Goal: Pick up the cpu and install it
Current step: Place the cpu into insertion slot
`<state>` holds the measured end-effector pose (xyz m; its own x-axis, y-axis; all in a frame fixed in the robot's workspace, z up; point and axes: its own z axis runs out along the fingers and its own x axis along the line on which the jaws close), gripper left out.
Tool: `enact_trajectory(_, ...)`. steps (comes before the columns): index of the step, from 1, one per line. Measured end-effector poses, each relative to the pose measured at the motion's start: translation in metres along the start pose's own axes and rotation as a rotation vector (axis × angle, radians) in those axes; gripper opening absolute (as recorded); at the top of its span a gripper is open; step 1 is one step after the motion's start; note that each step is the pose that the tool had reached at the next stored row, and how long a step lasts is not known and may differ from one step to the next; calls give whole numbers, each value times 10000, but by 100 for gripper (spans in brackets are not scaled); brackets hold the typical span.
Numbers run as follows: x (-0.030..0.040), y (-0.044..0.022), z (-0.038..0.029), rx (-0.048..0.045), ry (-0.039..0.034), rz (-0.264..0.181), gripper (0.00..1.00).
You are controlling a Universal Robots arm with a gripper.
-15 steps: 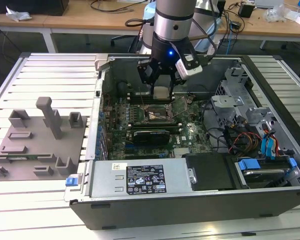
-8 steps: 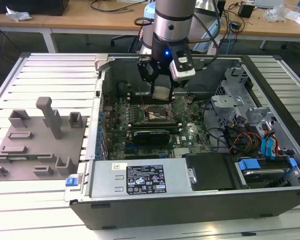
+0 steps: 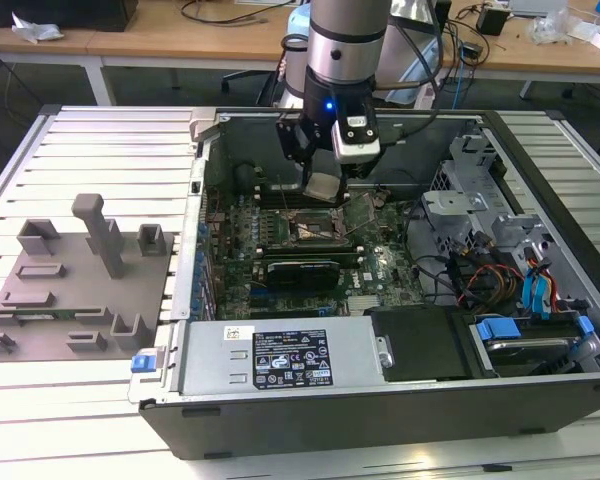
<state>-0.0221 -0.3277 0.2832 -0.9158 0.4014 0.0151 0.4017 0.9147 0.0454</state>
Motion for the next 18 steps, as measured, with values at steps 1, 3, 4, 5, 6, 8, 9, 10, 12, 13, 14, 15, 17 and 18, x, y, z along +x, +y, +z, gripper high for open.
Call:
enact_trajectory(1, 0, 0, 1, -2, -6, 131, 55)
enact_trajectory(3, 0, 0, 2, -5, -21, 431, 55)
enact_trajectory(4, 0, 0, 3, -6, -28, 577, 55)
enact_trajectory(5, 0, 0, 4, -6, -37, 745, 55)
enact_trajectory(6, 0, 0, 4, -6, -44, 878, 55)
enact_trajectory(8, 0, 0, 6, -6, -59, 1174, 55)
enact_trajectory(9, 0, 0, 6, -6, -69, 1364, 55)
enact_trajectory(10, 0, 0, 7, -6, -81, 1591, 55)
enact_trajectory(12, 0, 0, 8, -5, -98, 1924, 55)
enact_trajectory(13, 0, 0, 9, -6, -105, 2048, 55)
enact_trajectory(14, 0, 0, 10, -5, -112, 2177, 55)
enact_trajectory(15, 0, 0, 10, -4, -123, 2370, 55)
enact_trajectory(17, 0, -1, 12, -2, -142, 2709, 55)
enact_trajectory(18, 0, 0, 13, -2, -149, 2856, 55)
